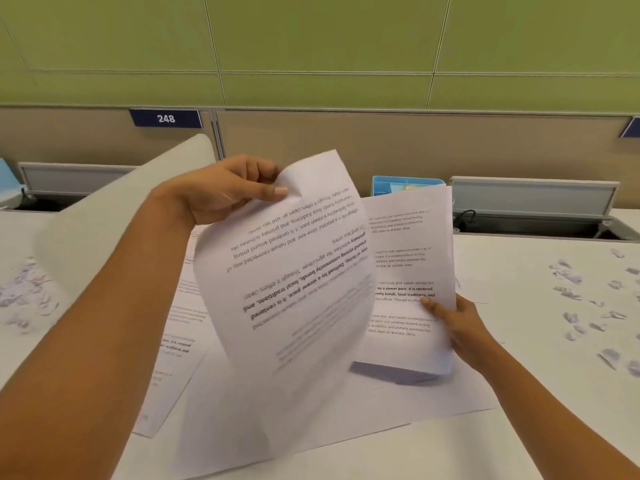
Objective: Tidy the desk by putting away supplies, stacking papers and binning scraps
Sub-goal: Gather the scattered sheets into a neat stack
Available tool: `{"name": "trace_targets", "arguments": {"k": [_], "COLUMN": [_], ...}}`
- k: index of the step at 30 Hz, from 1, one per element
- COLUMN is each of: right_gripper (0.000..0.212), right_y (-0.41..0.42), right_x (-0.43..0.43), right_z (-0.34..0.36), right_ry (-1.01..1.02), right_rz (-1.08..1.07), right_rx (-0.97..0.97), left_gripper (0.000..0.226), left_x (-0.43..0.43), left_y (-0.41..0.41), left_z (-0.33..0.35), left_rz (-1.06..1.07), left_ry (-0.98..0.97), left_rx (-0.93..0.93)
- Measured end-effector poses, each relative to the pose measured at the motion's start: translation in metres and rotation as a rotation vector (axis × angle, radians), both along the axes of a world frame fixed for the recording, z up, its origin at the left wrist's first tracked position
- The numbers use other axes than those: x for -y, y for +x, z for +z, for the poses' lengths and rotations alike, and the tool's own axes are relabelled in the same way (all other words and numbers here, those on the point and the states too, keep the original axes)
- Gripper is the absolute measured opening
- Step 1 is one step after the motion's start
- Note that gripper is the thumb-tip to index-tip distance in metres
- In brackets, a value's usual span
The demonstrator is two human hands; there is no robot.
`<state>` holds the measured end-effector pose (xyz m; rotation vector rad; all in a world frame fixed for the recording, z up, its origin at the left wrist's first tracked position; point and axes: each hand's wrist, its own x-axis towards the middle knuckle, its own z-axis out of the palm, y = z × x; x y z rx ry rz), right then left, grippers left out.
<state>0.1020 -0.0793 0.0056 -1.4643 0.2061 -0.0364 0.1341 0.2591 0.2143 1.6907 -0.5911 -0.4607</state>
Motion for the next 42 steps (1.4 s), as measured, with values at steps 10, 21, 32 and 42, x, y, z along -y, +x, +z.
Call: {"name": "trace_targets", "arguments": {"k": [10, 21, 32, 42], "right_gripper": [0.048, 0.038, 0.031, 0.028], "right_y": [-0.008, -0.005, -0.006, -0.010], "right_x": [-0.007, -0.014, -0.038, -0.048], "right_z": [0.004, 0.002, -0.003, 0.000], "right_ry": [0.066, 0.267, 0.350, 0.219], "right_rz": [0.126, 0.053, 0.018, 0.054], "right_rx": [-0.053, -0.092, -0.258, -0.251], "left_gripper": [0.015, 0.017, 0.024, 0.040], "left_x": [-0.013, -0.028, 0.057, 0.103], "left_y": [0.034, 0.022, -0.011, -0.042], "left_z": [-0.084, -0.102, -0.173, -0.203], "left_rz": [0.281, 0.738, 1.033, 0.883], "left_ry": [0.101, -0.155, -0.602, -0.389], "left_rx": [-0.260, -0.182, -0.599, -0.526]}}
